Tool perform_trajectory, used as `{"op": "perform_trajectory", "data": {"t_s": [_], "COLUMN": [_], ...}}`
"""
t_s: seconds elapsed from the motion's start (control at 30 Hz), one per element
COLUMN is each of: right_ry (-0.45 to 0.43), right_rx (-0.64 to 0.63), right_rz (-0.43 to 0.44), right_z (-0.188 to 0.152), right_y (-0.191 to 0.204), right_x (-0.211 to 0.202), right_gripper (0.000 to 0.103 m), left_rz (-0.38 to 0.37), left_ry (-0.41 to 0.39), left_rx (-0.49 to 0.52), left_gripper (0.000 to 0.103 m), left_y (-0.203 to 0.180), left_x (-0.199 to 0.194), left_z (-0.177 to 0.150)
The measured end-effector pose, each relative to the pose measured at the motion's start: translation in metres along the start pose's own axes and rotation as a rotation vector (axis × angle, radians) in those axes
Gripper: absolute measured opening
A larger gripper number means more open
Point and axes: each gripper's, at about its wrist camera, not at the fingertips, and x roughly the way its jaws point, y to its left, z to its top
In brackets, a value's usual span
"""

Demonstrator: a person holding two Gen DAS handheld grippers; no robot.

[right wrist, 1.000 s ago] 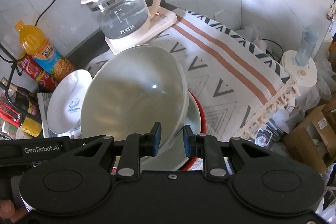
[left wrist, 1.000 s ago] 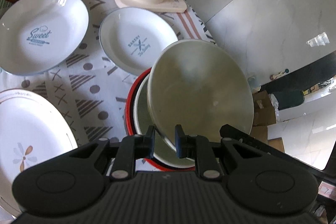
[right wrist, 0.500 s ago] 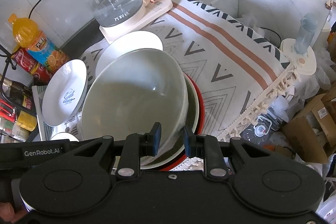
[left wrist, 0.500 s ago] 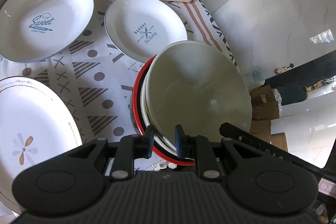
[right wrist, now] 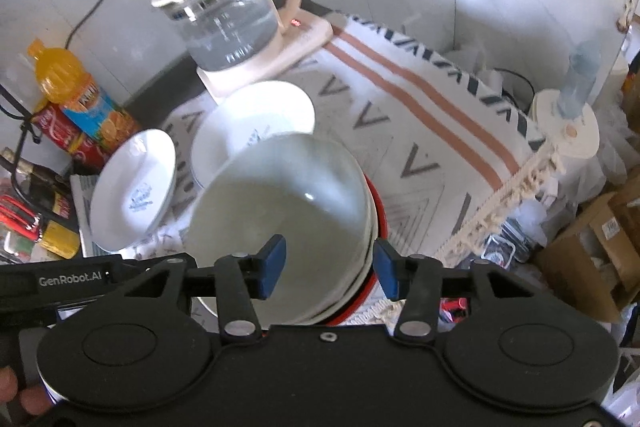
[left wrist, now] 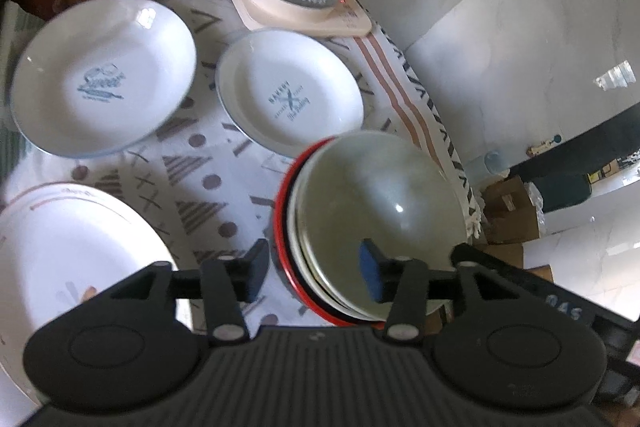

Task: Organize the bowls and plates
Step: 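Move both grippers toward the white plate printed 'Sweet'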

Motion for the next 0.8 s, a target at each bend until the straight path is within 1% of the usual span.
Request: {"op": "perform_trajectory", "data": {"t_s": [0.07,0.17,0.23,0.3,0.37,0.53,0.8], "right_ry": [-0.012,-0.022,-0.023,-0.023,-0.013,0.008,0.048], "right_rx": [-0.006,-0.017,-0.032,-0.051,-0.072,-0.118,-0.19], "right_rz": [0.009,0.046,0.072,0.096,0.118,0.17,0.246], "right_z": [0.003,0.006,0.007,0.008,0.008,0.007,0.012], "right_y": [0.003,0.011,0.019,0.029,0.04,0.068,0.106], "right_x": [-0.004,-0.008,-0.007,-0.005,-0.001,0.008,0.022], "right_gripper": [0.05,0.054,0.059,0.059,0.06,0.062,0.062], "left_rz": [0.01,0.024,0.034,0.046,0.06,0.093,0.142], "left_ry": [-0.019,-0.036,-0.047,-0.055,-0.065,-0.095,-0.141], "left_rx": [-0.01,-0.018,-0.028,-0.04,-0.055,-0.098,-0.194], "left_gripper": [0.059,0.062,0.063,0.064,0.067,0.069,0.069], "left_y": [0.005,0.012,0.018,0.025,0.033,0.055,0.091], "left_x": [-0.006,-0.013,-0.018,-0.021,-0.026,-0.04,-0.059], "left_z": [0.001,0.003,0.003,0.004,0.004,0.003,0.001]}}
